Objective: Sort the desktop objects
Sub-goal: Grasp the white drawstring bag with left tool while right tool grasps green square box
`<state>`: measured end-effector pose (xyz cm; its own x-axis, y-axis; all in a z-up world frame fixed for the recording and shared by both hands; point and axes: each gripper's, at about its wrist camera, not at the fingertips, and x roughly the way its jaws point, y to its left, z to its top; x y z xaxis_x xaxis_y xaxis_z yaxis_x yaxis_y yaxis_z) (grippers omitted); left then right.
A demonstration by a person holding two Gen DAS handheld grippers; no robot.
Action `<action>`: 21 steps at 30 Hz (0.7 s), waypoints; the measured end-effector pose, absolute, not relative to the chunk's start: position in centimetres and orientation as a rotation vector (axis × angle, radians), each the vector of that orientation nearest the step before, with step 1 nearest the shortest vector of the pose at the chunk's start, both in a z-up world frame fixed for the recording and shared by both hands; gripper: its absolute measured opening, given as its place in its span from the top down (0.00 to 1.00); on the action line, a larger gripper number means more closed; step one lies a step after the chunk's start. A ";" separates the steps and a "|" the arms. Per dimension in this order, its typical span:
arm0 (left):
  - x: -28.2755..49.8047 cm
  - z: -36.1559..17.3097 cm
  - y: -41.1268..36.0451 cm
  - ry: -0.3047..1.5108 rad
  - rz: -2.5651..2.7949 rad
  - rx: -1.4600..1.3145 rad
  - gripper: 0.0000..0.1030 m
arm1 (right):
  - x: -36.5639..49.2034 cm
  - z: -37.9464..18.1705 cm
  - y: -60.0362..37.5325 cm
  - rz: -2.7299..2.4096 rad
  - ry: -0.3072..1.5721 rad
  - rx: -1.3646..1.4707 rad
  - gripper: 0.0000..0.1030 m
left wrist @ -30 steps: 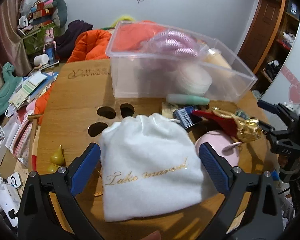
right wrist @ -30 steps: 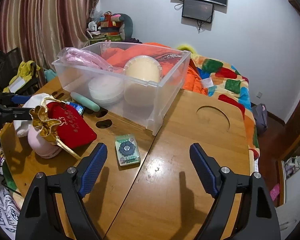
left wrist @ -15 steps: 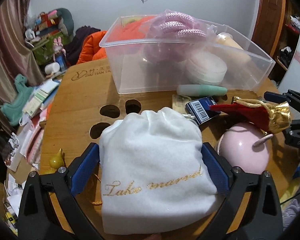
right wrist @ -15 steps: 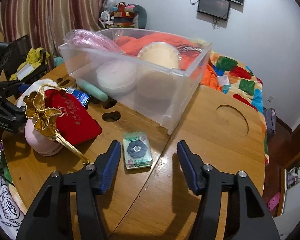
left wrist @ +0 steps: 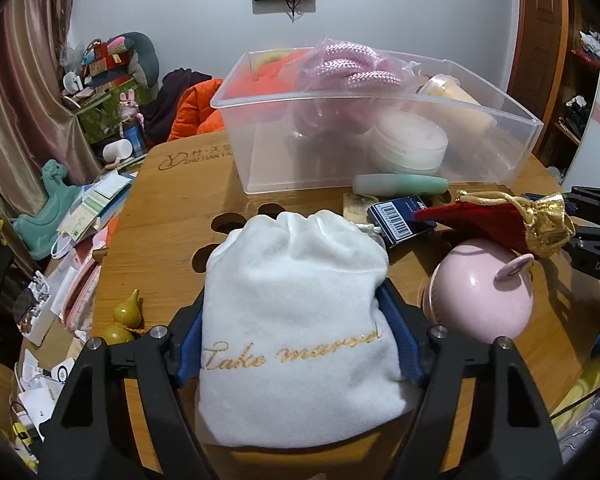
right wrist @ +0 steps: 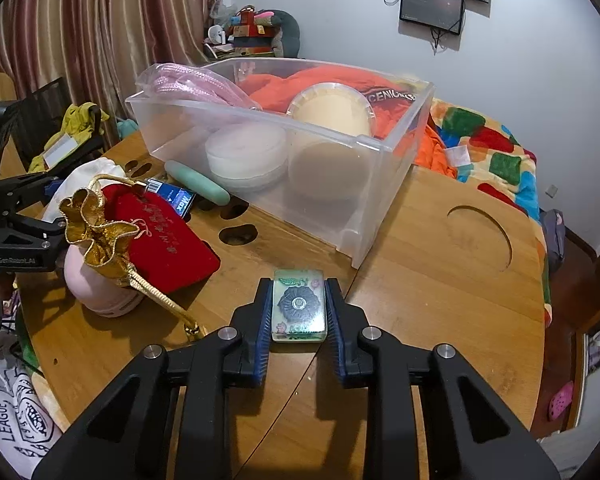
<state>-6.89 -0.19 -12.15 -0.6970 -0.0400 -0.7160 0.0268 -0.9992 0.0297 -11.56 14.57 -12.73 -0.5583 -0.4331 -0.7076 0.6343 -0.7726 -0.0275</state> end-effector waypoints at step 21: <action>-6.2 -9.3 -2.5 0.127 -2.886 1.136 0.42 | -10.3 -8.3 15.7 -2.349 0.277 0.829 0.78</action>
